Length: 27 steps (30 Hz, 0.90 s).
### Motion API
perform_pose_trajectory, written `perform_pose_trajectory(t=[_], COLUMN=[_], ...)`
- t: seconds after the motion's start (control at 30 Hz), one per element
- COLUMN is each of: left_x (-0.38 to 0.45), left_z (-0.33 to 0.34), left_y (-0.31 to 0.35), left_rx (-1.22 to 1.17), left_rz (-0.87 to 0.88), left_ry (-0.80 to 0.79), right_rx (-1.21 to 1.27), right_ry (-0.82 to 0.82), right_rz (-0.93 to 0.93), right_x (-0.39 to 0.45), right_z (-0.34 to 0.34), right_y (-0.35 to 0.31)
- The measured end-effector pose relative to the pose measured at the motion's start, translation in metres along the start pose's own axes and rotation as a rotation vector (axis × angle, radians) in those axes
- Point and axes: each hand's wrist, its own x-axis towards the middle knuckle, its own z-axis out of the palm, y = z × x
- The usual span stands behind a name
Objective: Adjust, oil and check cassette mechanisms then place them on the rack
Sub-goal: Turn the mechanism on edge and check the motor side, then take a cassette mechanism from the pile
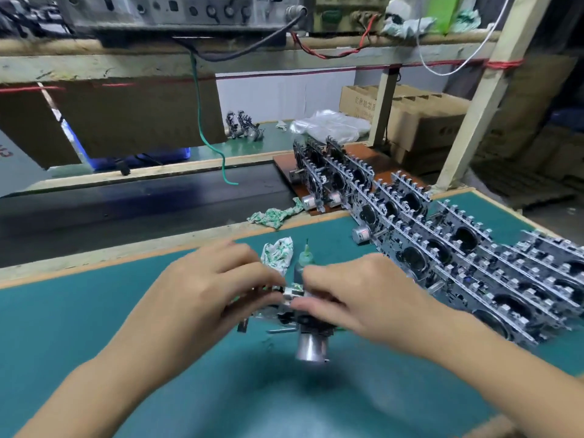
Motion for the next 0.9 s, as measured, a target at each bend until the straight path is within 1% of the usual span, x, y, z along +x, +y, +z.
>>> perform_pose_trajectory(t=[0.1,0.2,0.33,0.43,0.5,0.57,0.7,0.9], left_x=[0.064,0.13,0.207,0.247,0.265,0.277,0.295,0.307], left_z=[0.008,0.029,0.071,0.108,0.133,0.155,0.192,0.236], left_y=[0.01,0.021,0.038,0.046,0.05,0.052,0.054,0.056], left_rx=[-0.097,-0.158,-0.12,-0.045,0.047,0.111,0.054,-0.027], left_rz=[0.097,0.154,0.189,0.206,0.216,0.213,0.129,0.05], left_ry=[0.042,0.022,0.021,-0.005,-0.087,-0.214,-0.421,-0.565], right_rx=[-0.034,-0.092,-0.272,-0.391,-0.437,-0.478,-0.54,-0.593], right_ry=[0.108,0.154,0.198,0.222,0.221,0.207,0.174,0.1], right_rz=[0.109,0.267,0.393,0.489,0.576,0.656,0.73,0.854], right_x=[-0.018,-0.036,-0.059,-0.073,-0.08,-0.086,-0.095,-0.108], right_z=[-0.046,-0.086,-0.122,-0.134,-0.136,-0.135,-0.118,-0.088], right_y=[0.027,0.061,0.11,0.149,0.175,0.198,0.229,0.264])
